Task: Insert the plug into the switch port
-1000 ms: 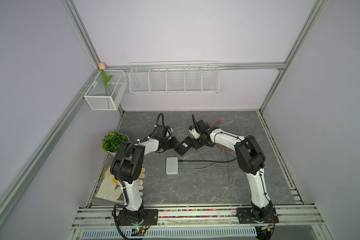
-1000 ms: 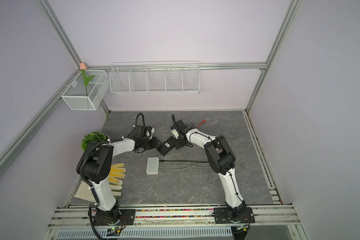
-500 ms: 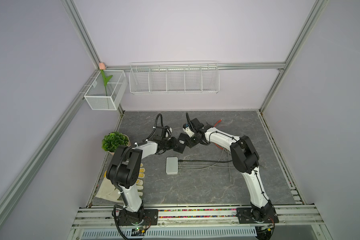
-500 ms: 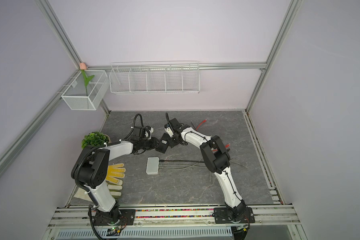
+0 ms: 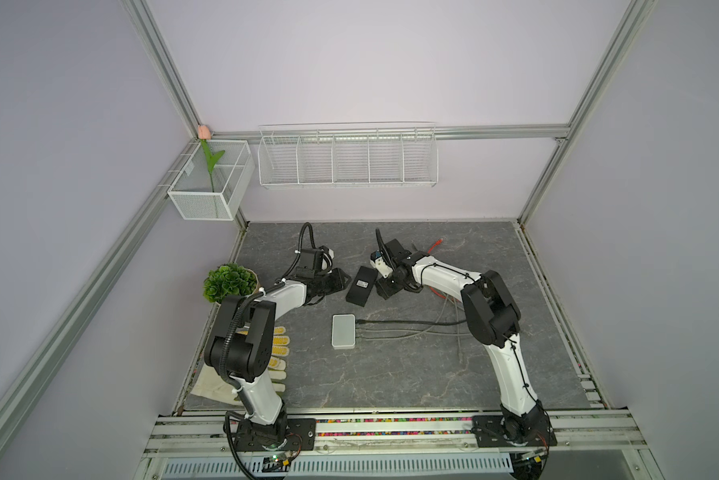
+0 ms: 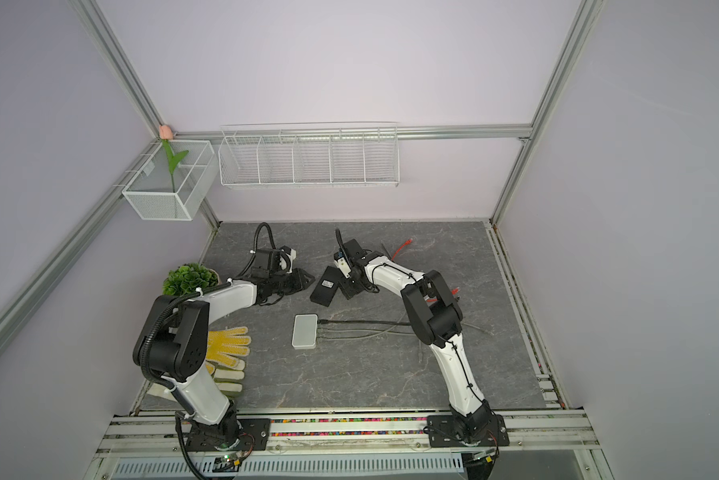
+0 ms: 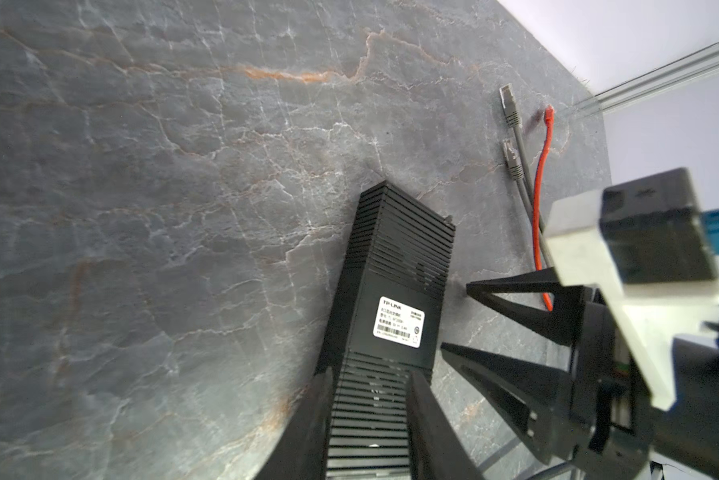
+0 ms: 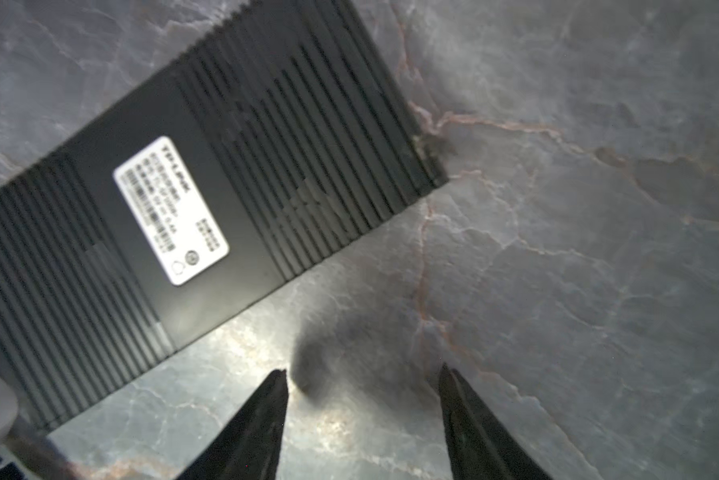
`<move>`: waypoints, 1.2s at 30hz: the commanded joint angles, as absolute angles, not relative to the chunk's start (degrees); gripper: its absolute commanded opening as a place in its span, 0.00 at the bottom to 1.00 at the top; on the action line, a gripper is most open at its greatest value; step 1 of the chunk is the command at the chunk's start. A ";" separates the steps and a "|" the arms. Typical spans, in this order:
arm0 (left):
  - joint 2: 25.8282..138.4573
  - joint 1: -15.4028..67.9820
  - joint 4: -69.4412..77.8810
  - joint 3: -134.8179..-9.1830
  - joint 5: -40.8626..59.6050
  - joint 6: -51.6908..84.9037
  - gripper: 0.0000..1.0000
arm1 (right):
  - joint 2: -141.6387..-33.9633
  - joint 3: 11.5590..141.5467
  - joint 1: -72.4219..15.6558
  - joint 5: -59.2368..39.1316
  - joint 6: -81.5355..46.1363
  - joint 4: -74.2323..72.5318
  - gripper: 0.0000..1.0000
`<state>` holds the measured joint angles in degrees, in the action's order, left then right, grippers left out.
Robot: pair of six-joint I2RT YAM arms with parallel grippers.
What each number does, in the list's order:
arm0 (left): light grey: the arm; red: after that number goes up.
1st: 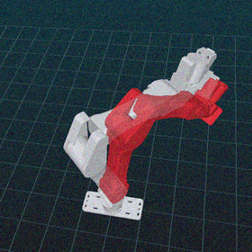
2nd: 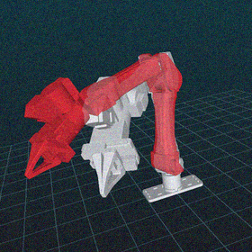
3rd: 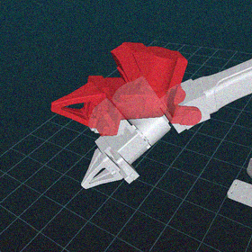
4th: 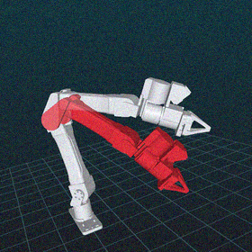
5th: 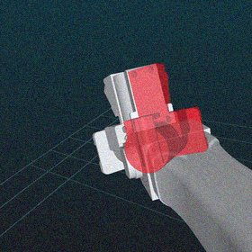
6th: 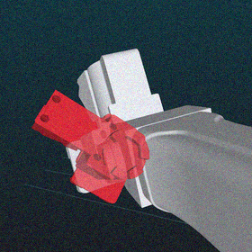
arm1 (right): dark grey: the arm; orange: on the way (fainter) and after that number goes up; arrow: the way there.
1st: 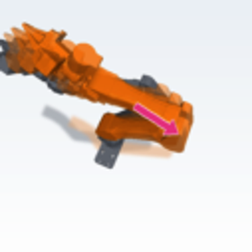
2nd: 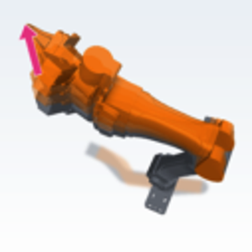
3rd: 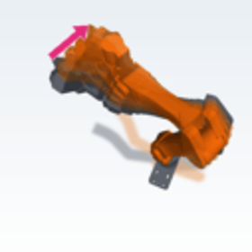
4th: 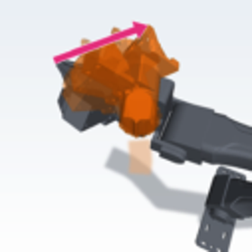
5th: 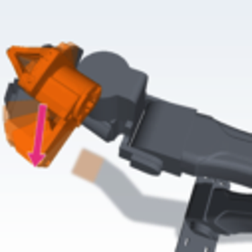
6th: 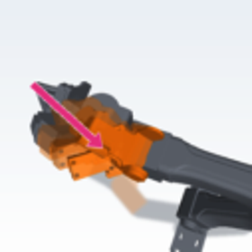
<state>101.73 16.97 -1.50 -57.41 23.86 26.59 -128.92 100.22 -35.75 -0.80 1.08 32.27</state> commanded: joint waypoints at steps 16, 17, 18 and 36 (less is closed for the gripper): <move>102.28 19.50 3.34 -53.10 23.79 29.09 0.32 | -135.66 111.05 -34.81 -1.32 1.77 35.52 0.62; 102.22 19.63 3.47 -52.88 23.86 29.18 0.32 | -135.79 111.18 -34.82 -1.48 1.68 35.41 0.62; 102.27 19.86 3.72 -52.61 23.91 29.24 0.32 | -135.96 111.25 -35.00 -1.81 1.62 35.26 0.62; 94.82 16.53 4.45 -48.28 24.61 30.13 0.32 | -137.15 112.33 -37.98 -1.39 1.33 36.24 0.61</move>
